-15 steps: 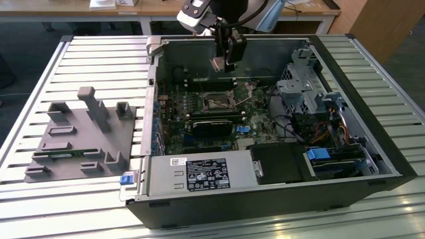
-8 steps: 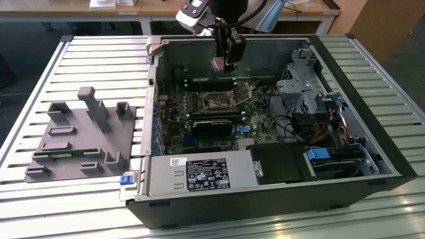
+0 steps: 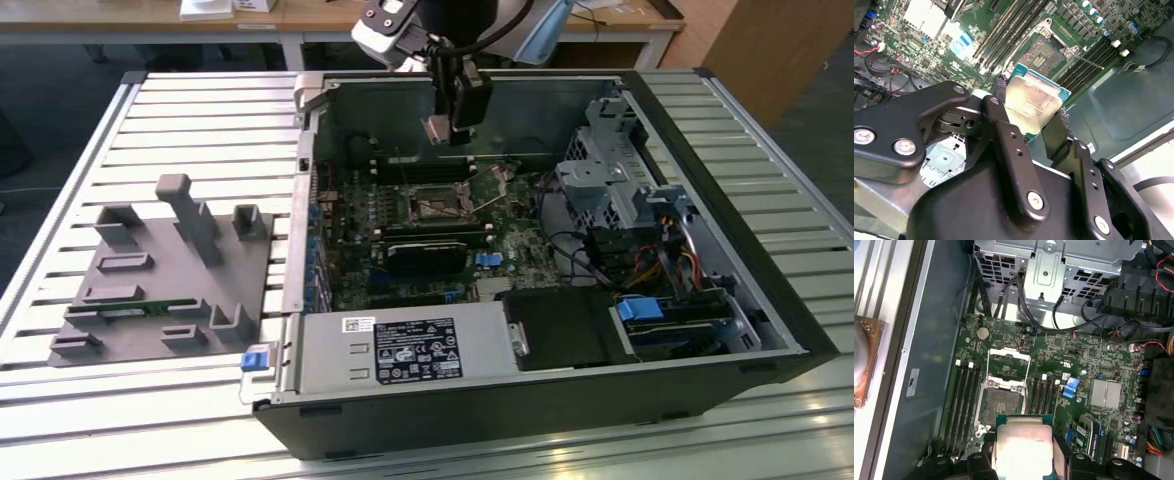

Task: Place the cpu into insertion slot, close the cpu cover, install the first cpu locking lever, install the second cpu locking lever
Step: 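Place the cpu into insertion slot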

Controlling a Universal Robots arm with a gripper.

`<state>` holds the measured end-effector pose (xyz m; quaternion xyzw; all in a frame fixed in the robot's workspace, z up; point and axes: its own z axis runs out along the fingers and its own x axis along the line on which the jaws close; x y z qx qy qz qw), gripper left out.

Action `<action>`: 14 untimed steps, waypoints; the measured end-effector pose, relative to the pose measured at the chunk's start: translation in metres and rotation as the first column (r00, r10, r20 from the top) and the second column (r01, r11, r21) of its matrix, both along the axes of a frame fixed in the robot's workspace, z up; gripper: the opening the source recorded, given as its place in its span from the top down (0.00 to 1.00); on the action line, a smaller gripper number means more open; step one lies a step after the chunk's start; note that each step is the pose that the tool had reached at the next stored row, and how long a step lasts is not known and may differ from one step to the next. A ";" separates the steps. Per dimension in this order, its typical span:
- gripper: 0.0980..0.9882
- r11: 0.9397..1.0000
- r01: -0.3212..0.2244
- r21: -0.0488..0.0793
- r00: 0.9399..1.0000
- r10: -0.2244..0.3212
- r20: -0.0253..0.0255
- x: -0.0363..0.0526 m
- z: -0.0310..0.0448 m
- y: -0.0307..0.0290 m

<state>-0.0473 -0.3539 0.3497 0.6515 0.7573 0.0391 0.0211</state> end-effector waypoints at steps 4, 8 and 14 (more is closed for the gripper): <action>0.51 1.000 0.012 0.000 1.000 -0.012 0.000 -0.0001 -0.0002 0.0000; 0.51 1.000 0.024 0.000 1.000 -0.024 0.000 -0.0002 -0.0003 0.0000; 0.51 0.999 0.042 0.000 0.999 -0.042 0.000 -0.0004 -0.0006 0.0000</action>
